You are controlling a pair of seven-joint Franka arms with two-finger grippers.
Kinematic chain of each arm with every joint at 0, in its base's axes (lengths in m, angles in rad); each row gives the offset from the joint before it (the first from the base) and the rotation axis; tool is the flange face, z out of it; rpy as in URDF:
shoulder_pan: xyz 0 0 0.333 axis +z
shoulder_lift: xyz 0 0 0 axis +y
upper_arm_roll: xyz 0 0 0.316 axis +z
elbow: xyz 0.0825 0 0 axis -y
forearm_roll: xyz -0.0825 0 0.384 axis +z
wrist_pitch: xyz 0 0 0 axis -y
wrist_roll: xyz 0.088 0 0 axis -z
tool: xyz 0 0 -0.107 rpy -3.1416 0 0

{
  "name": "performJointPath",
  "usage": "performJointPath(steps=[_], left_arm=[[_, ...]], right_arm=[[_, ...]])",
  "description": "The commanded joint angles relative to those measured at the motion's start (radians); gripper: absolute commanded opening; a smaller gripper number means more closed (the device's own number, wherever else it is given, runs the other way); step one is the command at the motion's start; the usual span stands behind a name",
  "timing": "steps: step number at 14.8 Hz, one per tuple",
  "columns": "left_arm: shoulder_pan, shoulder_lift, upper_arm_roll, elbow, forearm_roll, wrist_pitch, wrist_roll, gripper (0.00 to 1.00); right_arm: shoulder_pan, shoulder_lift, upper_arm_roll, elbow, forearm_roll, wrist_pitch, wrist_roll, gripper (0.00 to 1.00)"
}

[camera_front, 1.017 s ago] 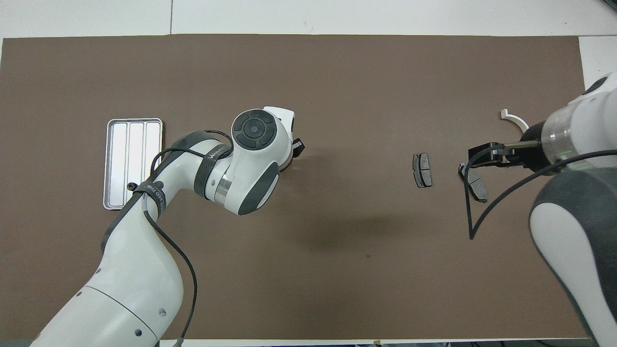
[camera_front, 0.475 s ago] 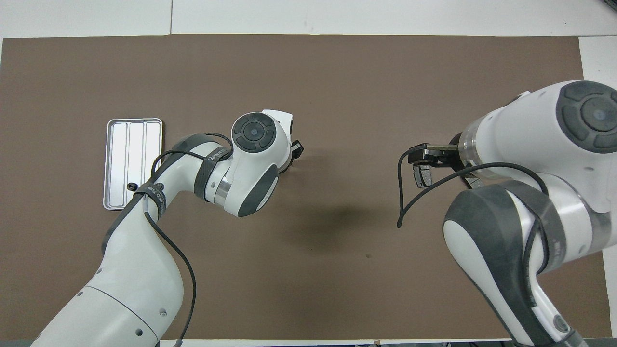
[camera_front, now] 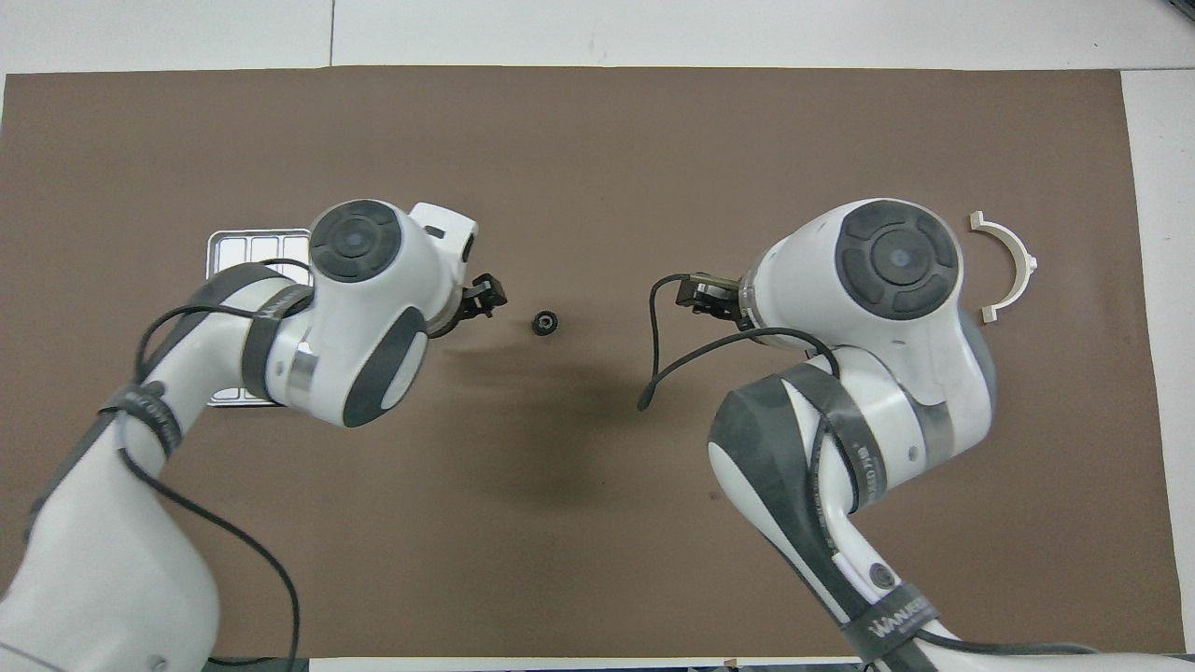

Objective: Place bearing gear from tray to pile

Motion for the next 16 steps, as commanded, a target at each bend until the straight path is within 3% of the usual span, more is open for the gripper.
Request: performJointPath(steps=[1, 6, 7, 9, 11, 14, 16], left_arm=[[0.152, -0.172, -0.008, -0.173, -0.003, -0.033, 0.29, 1.0], [0.366, -0.169, -0.008, -0.188, -0.003, -0.007, 0.698, 0.99], [0.384, -0.163, -0.008, -0.196, -0.003, 0.016, 0.725, 0.92], [0.407, -0.138, -0.008, -0.221, -0.003, 0.081, 0.726, 0.9], [0.414, -0.115, -0.008, -0.234, -0.003, 0.132, 0.725, 0.88], [0.417, -0.113, -0.007, -0.259, -0.003, 0.14, 0.723, 0.79], [0.422, -0.115, -0.007, -0.282, -0.003, 0.16, 0.723, 0.76]], right_arm=[[0.046, 0.084, -0.003, 0.053, -0.011, 0.037, 0.105, 1.0], [0.139, 0.269, -0.006, 0.272, -0.082, -0.055, 0.239, 1.0], [0.167, 0.328, -0.009, 0.339, -0.088, -0.098, 0.26, 1.0], [0.197, 0.424, -0.006, 0.459, -0.134, -0.13, 0.322, 1.0], [0.207, 0.468, -0.005, 0.484, -0.143, -0.121, 0.355, 1.0], [0.236, 0.593, -0.008, 0.657, -0.145, -0.142, 0.403, 1.0], [0.236, 0.63, -0.008, 0.719, -0.143, -0.158, 0.405, 1.0]])
